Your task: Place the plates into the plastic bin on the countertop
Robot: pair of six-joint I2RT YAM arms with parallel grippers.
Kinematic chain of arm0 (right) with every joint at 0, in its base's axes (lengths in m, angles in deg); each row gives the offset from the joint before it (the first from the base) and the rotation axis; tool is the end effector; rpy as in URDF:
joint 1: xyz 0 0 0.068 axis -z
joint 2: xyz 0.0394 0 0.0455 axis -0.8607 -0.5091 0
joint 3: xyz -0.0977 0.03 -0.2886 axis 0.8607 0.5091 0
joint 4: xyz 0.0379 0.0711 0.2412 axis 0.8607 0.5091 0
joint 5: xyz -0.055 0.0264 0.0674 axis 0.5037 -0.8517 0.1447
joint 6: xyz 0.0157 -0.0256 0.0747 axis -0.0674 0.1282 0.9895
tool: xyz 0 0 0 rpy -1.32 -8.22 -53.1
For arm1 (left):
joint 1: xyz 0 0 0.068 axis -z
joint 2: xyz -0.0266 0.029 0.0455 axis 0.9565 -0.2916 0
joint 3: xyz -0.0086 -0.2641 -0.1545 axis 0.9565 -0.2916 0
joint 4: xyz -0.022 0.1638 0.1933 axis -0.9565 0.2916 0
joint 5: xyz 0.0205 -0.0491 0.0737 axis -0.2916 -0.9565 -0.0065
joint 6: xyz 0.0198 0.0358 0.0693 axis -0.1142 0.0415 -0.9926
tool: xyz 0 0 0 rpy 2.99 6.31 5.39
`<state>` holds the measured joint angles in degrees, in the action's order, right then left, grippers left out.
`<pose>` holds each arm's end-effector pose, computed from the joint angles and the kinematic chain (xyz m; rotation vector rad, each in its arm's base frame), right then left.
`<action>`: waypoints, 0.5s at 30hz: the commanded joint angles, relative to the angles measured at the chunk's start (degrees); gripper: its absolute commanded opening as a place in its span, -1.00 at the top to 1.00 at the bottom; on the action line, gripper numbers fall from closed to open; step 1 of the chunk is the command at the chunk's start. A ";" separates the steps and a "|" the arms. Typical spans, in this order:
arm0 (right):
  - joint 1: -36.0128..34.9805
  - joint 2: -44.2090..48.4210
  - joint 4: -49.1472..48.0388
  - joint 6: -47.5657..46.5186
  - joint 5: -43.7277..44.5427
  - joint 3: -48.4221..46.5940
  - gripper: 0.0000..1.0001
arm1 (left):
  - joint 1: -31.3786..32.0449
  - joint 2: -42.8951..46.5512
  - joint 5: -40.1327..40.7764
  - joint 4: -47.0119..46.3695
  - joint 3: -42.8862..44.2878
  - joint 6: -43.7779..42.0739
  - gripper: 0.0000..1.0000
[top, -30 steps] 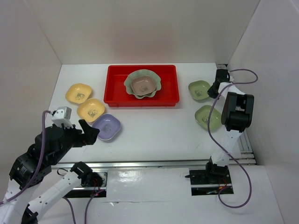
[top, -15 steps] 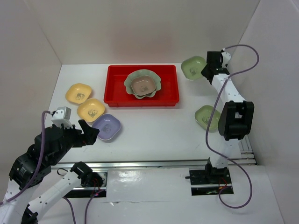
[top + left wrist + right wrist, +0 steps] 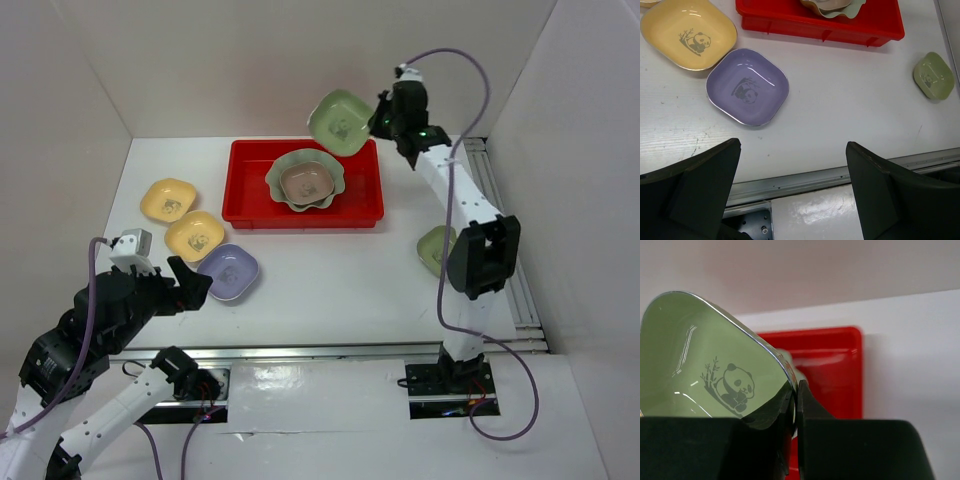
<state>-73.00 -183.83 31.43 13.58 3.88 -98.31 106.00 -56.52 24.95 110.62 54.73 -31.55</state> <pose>0.4752 0.1107 0.4111 0.1448 1.9043 0.3389 0.0423 -0.0019 0.3770 -0.2656 1.9501 -0.4948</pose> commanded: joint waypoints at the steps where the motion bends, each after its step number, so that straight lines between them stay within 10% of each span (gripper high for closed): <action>1: -5.19 -4.32 -2.35 -2.59 -4.69 0.82 1.00 | 0.27 0.01 0.83 -2.05 -0.06 0.71 -1.00; 15: -11.44 -16.46 -3.05 -4.52 -1.27 -6.47 1.00 | 0.27 0.54 0.83 -2.05 -0.06 0.71 -1.00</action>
<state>-83.19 -200.49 31.34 10.26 0.58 -100.38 106.00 -56.52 25.15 110.62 54.73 -31.44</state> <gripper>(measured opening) 0.092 0.998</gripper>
